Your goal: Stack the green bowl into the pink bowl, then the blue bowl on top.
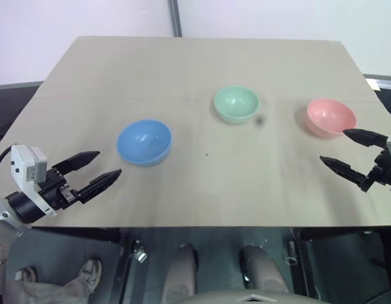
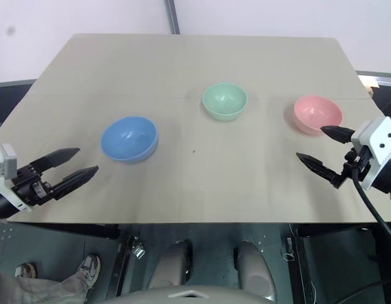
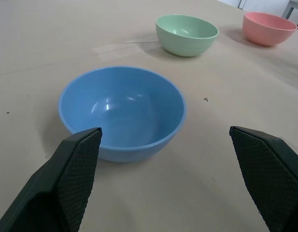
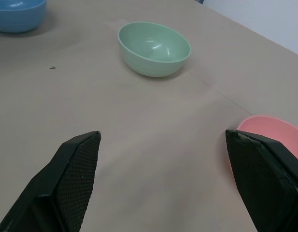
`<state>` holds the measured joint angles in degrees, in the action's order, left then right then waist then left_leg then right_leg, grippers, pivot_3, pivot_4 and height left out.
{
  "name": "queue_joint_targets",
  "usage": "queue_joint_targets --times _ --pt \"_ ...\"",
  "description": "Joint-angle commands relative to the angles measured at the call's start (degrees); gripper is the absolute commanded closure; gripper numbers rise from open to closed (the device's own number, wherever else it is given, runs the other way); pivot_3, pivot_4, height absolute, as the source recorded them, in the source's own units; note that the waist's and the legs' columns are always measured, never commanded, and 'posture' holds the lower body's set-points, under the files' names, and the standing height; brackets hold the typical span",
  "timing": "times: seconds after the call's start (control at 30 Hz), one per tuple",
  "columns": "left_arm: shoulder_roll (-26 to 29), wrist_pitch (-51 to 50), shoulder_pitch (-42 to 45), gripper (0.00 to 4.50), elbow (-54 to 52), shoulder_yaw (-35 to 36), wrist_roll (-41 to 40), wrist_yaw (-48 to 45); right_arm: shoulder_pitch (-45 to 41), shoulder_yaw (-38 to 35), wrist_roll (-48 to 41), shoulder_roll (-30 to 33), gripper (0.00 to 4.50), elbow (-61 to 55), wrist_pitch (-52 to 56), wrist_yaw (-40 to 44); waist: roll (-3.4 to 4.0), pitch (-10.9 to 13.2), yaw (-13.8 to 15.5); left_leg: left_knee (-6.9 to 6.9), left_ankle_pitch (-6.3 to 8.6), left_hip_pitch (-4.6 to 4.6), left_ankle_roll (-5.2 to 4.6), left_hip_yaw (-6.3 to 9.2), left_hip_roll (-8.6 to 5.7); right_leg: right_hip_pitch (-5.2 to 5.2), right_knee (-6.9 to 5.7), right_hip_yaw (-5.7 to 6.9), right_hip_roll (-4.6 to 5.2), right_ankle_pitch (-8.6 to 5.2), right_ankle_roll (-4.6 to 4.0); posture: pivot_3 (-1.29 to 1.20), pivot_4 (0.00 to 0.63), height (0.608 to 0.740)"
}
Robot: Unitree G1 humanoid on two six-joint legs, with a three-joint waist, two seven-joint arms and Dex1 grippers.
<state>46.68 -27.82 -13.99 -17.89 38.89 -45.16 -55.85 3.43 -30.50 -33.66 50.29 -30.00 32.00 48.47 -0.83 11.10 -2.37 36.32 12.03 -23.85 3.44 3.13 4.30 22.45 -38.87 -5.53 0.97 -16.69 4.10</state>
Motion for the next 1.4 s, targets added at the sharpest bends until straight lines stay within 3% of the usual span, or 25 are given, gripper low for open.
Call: queue_joint_targets --times 0.03,0.4,0.6,0.97,1.07,1.3,1.33,1.4 --pt "0.93 -0.66 0.99 0.04 -1.83 1.79 -1.60 0.37 -1.48 -1.04 -0.67 0.98 0.00 -1.24 -0.26 -0.50 0.00 0.00 0.00 0.00 0.00 0.00 0.00 0.00 0.00 0.00 0.00 0.00 0.00 0.00 -0.01 0.00 0.150 0.740" --pt "0.36 -2.25 6.22 0.04 -5.80 -2.35 -5.30 -0.29 -9.30 10.76 5.27 1.72 0.00 1.44 1.25 -4.91 -0.01 0.00 -0.04 0.02 0.00 -0.02 0.00 -0.03 0.00 0.03 -0.02 -0.03 0.00 0.09 0.10 0.00 0.150 0.740" --pt "0.69 -1.00 10.64 0.04 -11.26 -9.92 -5.49 -3.22 -25.09 24.71 17.41 0.70 0.00 20.96 -1.39 -7.57 0.00 0.00 -0.15 0.09 -0.01 0.00 0.00 -0.15 0.00 0.05 -0.05 -0.13 0.00 0.17 -0.09 0.00 0.150 0.740" --pt "3.68 -2.17 12.05 0.04 -15.30 -13.28 -8.26 -7.28 -42.79 35.54 29.00 -1.49 0.00 50.59 -9.94 -2.19 0.08 0.06 -0.24 -0.09 0.02 -0.13 -0.04 -0.23 0.00 0.25 -0.01 -0.17 0.00 0.22 -0.03 0.00 0.150 0.740" --pt "3.85 -1.48 12.25 0.00 -15.34 -13.41 -7.52 -7.67 -46.83 36.90 31.07 -3.19 0.87 57.88 -11.31 -1.57 0.08 0.06 -0.29 -0.06 0.02 -0.12 -0.04 -0.25 0.00 0.25 -0.02 -0.18 0.00 0.23 -0.02 0.00 0.150 0.740" --pt "2.85 0.19 10.90 0.00 -15.77 -13.76 -5.75 -6.67 -48.62 37.29 33.18 -4.48 4.22 61.08 -16.70 0.68 0.10 0.07 -0.14 -0.04 0.02 -0.11 -0.04 -0.26 0.00 0.24 -0.03 -0.19 0.00 0.24 -0.02 0.00 0.150 0.740" --pt "2.56 0.61 10.70 0.00 -15.80 -13.81 -5.35 -6.48 -48.19 37.35 33.51 -4.35 4.43 60.44 -18.42 1.05 0.10 0.07 -0.15 -0.04 0.02 -0.11 -0.04 -0.26 0.00 0.24 -0.03 -0.19 0.00 0.24 -0.02 0.00 0.150 0.740" --pt "1.72 0.62 10.46 0.00 -15.61 -13.40 -5.98 -5.76 -45.84 36.91 32.07 -3.70 4.43 55.29 -19.85 4.12 0.12 0.08 -0.14 -0.05 0.02 -0.11 -0.04 -0.26 0.00 0.25 -0.04 -0.20 0.00 0.24 -0.02 0.00 0.150 0.740"
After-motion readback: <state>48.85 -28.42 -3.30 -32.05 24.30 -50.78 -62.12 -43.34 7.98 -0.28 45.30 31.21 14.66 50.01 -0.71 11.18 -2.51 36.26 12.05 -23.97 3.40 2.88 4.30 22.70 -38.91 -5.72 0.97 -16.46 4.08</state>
